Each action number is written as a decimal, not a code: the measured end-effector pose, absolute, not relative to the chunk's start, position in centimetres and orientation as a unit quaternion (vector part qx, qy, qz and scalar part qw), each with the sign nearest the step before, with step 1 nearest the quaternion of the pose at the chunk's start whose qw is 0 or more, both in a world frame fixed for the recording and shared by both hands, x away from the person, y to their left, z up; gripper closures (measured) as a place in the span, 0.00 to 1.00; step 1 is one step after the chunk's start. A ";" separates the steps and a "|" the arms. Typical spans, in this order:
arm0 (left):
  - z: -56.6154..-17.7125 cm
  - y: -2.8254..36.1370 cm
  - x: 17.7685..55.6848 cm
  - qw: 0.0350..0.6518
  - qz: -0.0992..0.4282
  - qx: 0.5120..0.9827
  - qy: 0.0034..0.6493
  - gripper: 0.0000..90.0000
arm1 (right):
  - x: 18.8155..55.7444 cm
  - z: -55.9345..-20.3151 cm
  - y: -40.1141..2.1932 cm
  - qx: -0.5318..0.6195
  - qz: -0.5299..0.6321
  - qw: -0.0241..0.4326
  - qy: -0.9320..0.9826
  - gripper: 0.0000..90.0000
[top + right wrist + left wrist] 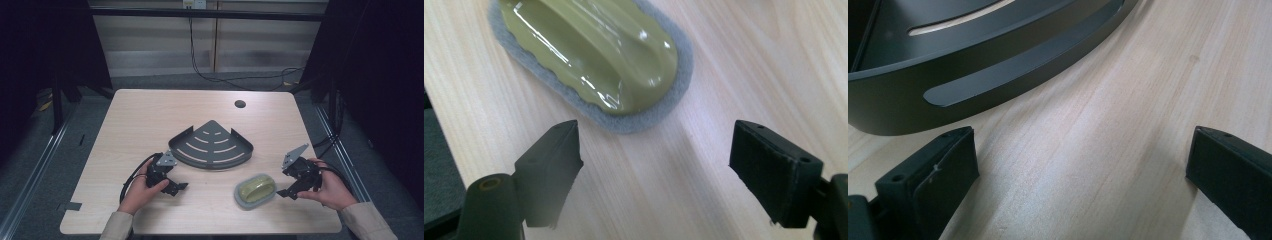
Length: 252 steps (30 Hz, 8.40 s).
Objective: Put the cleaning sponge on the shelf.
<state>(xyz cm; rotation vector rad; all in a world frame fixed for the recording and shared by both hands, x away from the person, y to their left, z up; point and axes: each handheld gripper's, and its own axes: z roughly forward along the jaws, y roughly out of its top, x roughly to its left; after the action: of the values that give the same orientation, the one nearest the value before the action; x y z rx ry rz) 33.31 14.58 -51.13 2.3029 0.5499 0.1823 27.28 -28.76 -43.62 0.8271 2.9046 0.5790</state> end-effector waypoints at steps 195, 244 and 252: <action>-51.1 14.5 33.4 0.374 0.070 0.900 0.213 0.00 | 44.4 -38.1 -14.2 0.431 0.087 0.023 0.898 0.79; -51.1 14.4 33.4 0.374 0.071 0.899 0.215 0.00 | 45.1 -41.5 -13.7 0.441 0.071 0.021 0.895 0.79; -51.1 14.4 33.4 0.374 0.070 0.900 0.214 0.00 | 45.1 -42.2 -13.9 0.443 0.066 0.018 0.894 0.79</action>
<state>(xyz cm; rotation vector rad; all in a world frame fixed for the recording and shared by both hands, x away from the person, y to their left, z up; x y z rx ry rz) 33.44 14.43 -51.12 2.3035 0.5481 0.1801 45.10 -13.86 -42.16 1.3771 2.7765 0.2051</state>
